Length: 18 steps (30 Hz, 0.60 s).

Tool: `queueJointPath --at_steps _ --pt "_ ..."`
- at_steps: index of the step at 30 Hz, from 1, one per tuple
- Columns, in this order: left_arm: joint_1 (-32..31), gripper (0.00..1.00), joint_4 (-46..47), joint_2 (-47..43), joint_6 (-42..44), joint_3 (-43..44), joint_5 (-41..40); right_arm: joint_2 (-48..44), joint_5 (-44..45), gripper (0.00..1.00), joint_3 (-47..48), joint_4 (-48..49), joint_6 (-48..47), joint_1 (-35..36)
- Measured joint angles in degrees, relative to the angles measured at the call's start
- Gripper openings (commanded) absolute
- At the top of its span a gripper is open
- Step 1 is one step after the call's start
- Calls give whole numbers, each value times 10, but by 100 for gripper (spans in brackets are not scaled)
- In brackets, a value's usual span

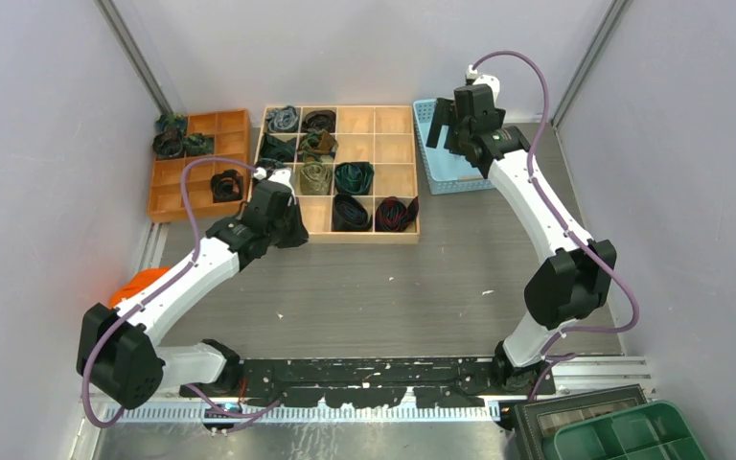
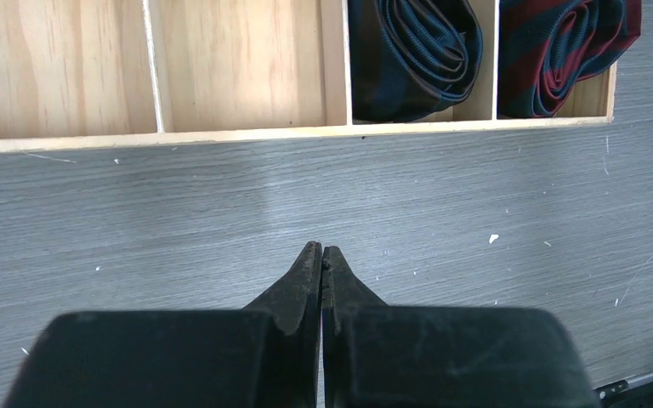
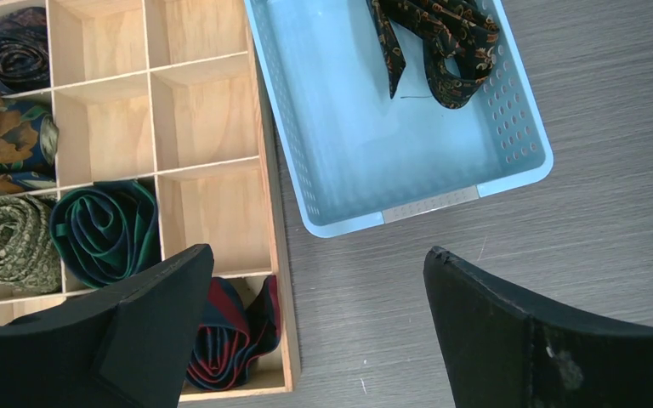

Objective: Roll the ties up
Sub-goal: Pick up the tie from the bin.

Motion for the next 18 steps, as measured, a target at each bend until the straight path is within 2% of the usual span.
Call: queueJointPath --at_steps 10,18 --pt "0 0 -1 -3 -5 0 0 16 4 100 1 3 -9 -5" --pt "0 0 -1 -3 -4 -3 -5 212 36 99 153 -7 -6 -40"
